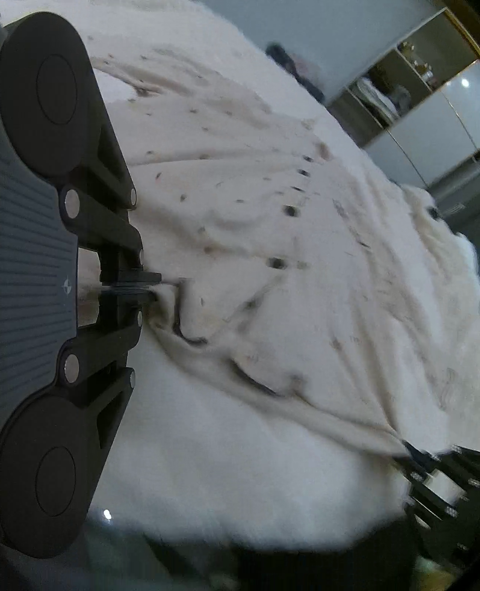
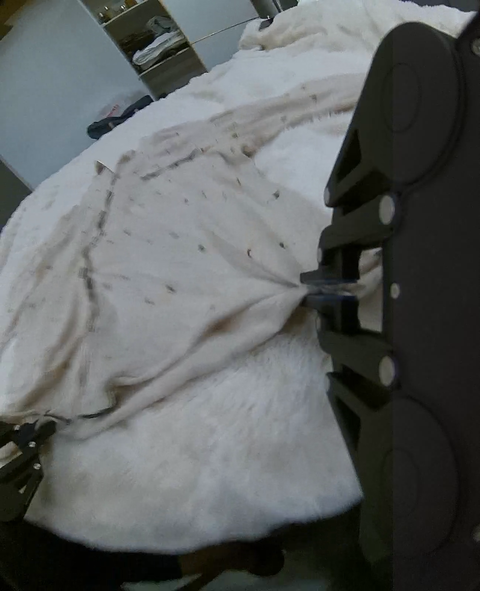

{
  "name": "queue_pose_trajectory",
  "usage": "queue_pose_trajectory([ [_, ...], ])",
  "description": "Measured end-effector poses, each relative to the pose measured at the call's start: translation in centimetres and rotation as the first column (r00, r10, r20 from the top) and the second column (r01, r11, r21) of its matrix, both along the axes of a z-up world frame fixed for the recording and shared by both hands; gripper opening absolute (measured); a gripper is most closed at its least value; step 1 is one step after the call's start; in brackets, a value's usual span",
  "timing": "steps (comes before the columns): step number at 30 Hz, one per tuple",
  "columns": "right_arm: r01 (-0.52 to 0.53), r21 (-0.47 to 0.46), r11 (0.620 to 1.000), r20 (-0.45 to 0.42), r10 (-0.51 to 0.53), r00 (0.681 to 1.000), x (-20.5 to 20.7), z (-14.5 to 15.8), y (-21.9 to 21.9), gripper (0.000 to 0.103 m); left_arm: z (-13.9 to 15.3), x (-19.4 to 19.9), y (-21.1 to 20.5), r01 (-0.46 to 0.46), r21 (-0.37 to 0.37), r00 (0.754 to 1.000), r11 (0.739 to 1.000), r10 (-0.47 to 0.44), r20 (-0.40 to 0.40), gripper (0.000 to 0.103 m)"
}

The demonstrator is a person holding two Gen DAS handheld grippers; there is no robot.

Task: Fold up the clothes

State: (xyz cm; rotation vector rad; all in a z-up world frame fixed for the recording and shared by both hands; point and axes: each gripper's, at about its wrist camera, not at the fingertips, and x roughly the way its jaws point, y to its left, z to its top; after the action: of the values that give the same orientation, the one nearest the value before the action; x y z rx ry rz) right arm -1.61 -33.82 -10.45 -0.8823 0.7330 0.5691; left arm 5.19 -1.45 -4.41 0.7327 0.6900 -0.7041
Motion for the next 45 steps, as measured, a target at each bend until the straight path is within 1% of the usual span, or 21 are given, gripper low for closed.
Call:
queue_pose_trajectory([
  [2,-0.012,0.019,1.000,-0.005,0.013,1.000,-0.9,1.5,-0.8,0.004,1.2,-0.6,0.9,0.051,-0.025,0.997,0.998,-0.052,-0.057,0.002],
  [5,-0.089,-0.077,0.993,-0.081,0.082,0.993,-1.6,-0.2,-0.4,0.013,1.5,-1.1,1.5,0.100,-0.037,0.989,0.994,-0.103,-0.104,0.007],
  [6,-0.101,-0.102,0.990,-0.098,0.091,0.991,-1.7,-0.3,-0.4,0.017,1.8,-1.0,1.7,0.096,-0.055,0.990,0.994,-0.101,-0.102,0.018],
  [7,-0.108,-0.125,0.986,-0.111,0.094,0.989,-2.1,-0.3,-0.4,0.026,2.4,-0.9,2.0,0.079,-0.094,0.992,0.992,-0.088,-0.095,0.038],
  [8,-0.116,-0.148,0.982,-0.125,0.098,0.987,-2.5,-0.4,-0.4,0.033,3.1,-0.9,2.3,0.064,-0.132,0.994,0.989,-0.075,-0.084,0.049],
  [9,-0.091,-0.103,0.990,-0.109,0.080,0.991,-2.4,0.4,-0.4,0.035,3.7,-0.8,2.6,0.052,-0.168,0.996,0.984,-0.064,-0.067,0.061],
  [10,-0.067,-0.058,0.996,-0.094,0.062,0.994,-2.4,1.3,-0.4,0.038,4.3,-0.7,2.8,0.047,-0.202,0.997,0.978,-0.059,-0.053,0.061],
  [13,-0.045,0.047,0.998,-0.034,0.047,0.998,-2.1,2.8,0.7,0.045,4.3,0.2,1.7,0.043,-0.209,0.998,0.977,-0.049,-0.027,0.061],
  [16,-0.089,0.114,0.989,0.039,0.085,0.996,-1.7,3.0,3.8,0.049,2.1,2.0,-1.0,0.062,-0.116,0.998,0.991,-0.065,-0.022,0.056],
  [17,-0.114,0.113,0.987,0.058,0.108,0.992,-1.5,2.7,5.0,0.049,1.0,2.5,-2.1,0.074,-0.085,0.997,0.994,-0.077,-0.032,0.049],
  [20,-0.187,0.107,0.977,0.069,0.180,0.981,-0.8,0.9,8.6,0.049,-1.5,3.3,-4.8,0.102,-0.016,0.994,0.995,-0.102,-0.040,0.043],
  [23,-0.194,0.085,0.977,0.063,0.189,0.980,0.1,-1.0,10.4,0.049,-2.7,4.2,-6.1,0.087,0.022,0.995,0.996,-0.086,-0.053,0.011],
  [25,-0.214,0.062,0.975,0.086,0.208,0.974,-0.3,-2.0,11.0,0.049,-3.0,4.2,-6.5,0.087,0.054,0.996,0.995,-0.085,-0.040,0.013],
  [26,-0.240,0.023,0.971,0.109,0.236,0.966,-0.6,-2.7,11.3,0.049,-3.1,3.9,-6.7,0.093,0.076,0.996,0.993,-0.092,-0.017,0.014],
  [30,-0.321,-0.139,0.937,0.262,0.348,0.900,-2.5,-5.8,12.2,0.049,-2.8,0.8,-6.9,0.154,0.101,0.982,0.983,-0.164,0.093,0.066],
  [32,-0.339,-0.210,0.917,0.334,0.393,0.857,-3.3,-7.5,12.4,0.049,-3.4,-0.8,-6.8,0.160,0.110,0.975,0.981,-0.175,0.140,0.067],
  [34,-0.347,-0.270,0.898,0.397,0.432,0.810,-3.7,-9.2,12.7,0.049,-4.4,-1.1,-6.9,0.117,0.132,0.973,0.984,-0.140,0.183,0.067],
  [35,-0.336,-0.288,0.897,0.440,0.436,0.785,-3.8,-10.1,12.9,0.049,-5.0,-0.9,-7.1,0.106,0.136,0.974,0.985,-0.130,0.186,0.067],
  [38,-0.300,-0.314,0.901,0.515,0.427,0.743,-3.7,-11.4,13.0,0.049,-7.2,-0.8,-8.0,0.080,0.177,0.962,0.981,-0.123,0.244,0.067],
  [40,-0.269,-0.324,0.907,0.555,0.413,0.722,-3.5,-11.9,13.0,0.049,-8.1,-1.1,-8.5,0.066,0.204,0.938,0.977,-0.130,0.320,0.068],
  [45,-0.165,-0.281,0.945,0.673,0.317,0.669,-2.4,-12.1,12.6,0.047,-9.8,-1.6,-9.3,0.000,0.209,0.877,0.978,-0.100,0.469,0.070],
])
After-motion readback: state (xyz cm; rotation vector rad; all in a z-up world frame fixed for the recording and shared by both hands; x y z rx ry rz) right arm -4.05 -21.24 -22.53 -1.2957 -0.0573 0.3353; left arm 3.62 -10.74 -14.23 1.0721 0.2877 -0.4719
